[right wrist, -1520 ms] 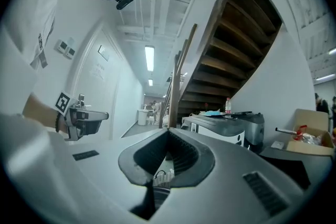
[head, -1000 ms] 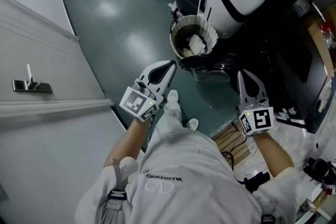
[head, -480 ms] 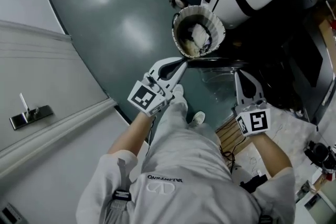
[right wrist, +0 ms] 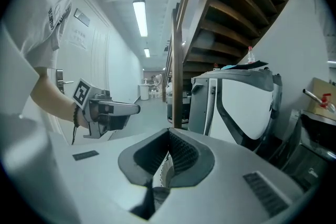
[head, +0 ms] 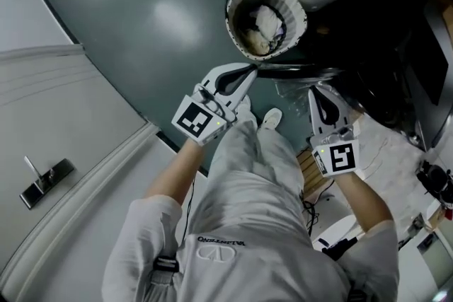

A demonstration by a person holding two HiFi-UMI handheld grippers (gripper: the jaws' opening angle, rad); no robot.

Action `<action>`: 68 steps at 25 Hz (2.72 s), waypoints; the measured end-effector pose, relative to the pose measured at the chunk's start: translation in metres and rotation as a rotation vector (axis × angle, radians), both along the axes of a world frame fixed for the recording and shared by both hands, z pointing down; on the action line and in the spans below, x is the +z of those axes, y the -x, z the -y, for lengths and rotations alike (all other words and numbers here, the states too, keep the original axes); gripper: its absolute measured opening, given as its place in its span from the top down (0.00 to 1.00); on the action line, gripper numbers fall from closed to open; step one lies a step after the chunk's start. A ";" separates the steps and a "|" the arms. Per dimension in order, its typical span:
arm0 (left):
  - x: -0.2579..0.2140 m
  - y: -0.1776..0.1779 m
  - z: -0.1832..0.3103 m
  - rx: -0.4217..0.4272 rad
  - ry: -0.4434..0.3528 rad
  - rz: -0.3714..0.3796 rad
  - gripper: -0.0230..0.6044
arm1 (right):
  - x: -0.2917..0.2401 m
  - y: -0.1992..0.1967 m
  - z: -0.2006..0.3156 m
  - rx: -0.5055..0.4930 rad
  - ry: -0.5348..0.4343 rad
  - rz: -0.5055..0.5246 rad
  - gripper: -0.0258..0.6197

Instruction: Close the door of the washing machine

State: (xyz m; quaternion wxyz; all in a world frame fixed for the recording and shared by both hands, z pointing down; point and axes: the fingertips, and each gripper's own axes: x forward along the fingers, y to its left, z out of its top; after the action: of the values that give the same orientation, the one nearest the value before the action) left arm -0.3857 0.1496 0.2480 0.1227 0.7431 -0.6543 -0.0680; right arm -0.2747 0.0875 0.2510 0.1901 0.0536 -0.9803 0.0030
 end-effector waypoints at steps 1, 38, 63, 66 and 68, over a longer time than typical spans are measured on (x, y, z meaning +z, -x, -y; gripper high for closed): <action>0.005 0.000 0.003 0.005 0.006 -0.002 0.97 | 0.006 0.002 0.001 0.002 0.004 -0.005 0.94; 0.232 -0.063 0.058 0.334 0.220 0.155 0.77 | 0.221 -0.014 0.009 0.062 0.174 -0.096 0.94; 0.326 -0.096 0.076 0.736 0.340 0.404 0.73 | 0.268 -0.023 -0.001 0.120 0.182 -0.102 0.94; 0.331 -0.101 0.078 0.780 0.348 0.414 0.73 | 0.271 -0.024 -0.001 0.127 0.185 -0.102 0.94; 0.333 -0.104 0.079 0.804 0.349 0.414 0.74 | 0.273 -0.025 -0.001 0.130 0.187 -0.105 0.94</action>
State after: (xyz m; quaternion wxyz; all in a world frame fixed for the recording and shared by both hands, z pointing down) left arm -0.2815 0.0708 0.5807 0.1295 0.9032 -0.3277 0.2450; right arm -0.2497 0.0888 0.5237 0.2447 0.0993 -0.9589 0.1041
